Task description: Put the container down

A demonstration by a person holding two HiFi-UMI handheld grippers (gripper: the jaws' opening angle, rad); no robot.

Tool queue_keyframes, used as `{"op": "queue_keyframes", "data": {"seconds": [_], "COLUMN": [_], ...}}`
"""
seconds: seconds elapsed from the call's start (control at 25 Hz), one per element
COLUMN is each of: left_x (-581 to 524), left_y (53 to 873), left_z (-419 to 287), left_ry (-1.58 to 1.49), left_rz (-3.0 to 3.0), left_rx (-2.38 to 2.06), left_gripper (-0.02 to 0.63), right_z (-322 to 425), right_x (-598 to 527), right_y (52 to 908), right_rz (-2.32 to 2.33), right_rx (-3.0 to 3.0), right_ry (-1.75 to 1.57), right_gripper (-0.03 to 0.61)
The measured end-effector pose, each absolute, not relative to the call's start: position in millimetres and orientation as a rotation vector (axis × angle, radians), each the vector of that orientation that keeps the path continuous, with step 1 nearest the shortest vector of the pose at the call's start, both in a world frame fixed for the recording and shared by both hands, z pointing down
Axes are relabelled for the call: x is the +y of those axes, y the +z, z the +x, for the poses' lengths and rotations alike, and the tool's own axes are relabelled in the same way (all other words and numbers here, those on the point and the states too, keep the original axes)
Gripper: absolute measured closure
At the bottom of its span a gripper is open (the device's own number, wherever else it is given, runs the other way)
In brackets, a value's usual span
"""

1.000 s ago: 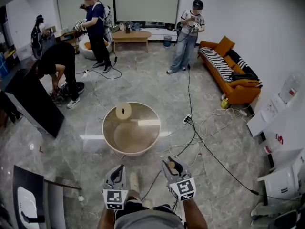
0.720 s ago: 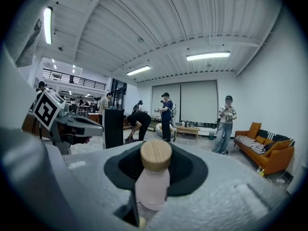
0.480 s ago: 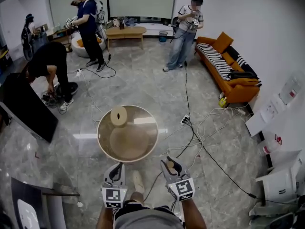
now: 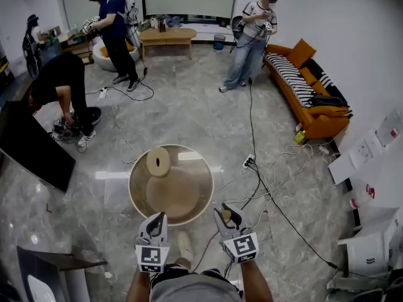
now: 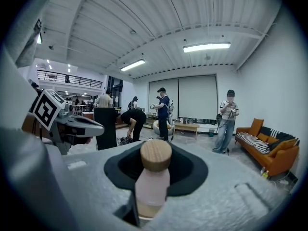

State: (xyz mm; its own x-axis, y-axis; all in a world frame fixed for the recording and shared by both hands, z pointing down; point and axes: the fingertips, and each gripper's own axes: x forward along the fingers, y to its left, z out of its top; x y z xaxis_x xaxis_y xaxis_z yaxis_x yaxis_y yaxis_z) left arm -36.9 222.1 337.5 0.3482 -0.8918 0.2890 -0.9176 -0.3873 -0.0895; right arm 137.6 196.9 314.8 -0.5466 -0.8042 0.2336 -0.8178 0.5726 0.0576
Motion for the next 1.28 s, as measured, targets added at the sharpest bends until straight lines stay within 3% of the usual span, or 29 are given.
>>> {"op": "queue_keyframes", "data": {"seconds": [0.48,1.28], "left_x": [97,-17], "left_y": [347,389], "left_z": [-62,-67], "left_ry": [0.490,0.475], "left_rz": [2.503,2.432], "left_rx": [-1.662,-1.669], "left_gripper": [0.596,0.595], "right_z": [115,91], "right_x": [77,-48], "right_y": [330,371], "right_rz": [1.351,1.233], "right_rx": [-2.561,-2.555], "right_ry": [0.127,0.139], "right_gripper": [0.465,0.464]}}
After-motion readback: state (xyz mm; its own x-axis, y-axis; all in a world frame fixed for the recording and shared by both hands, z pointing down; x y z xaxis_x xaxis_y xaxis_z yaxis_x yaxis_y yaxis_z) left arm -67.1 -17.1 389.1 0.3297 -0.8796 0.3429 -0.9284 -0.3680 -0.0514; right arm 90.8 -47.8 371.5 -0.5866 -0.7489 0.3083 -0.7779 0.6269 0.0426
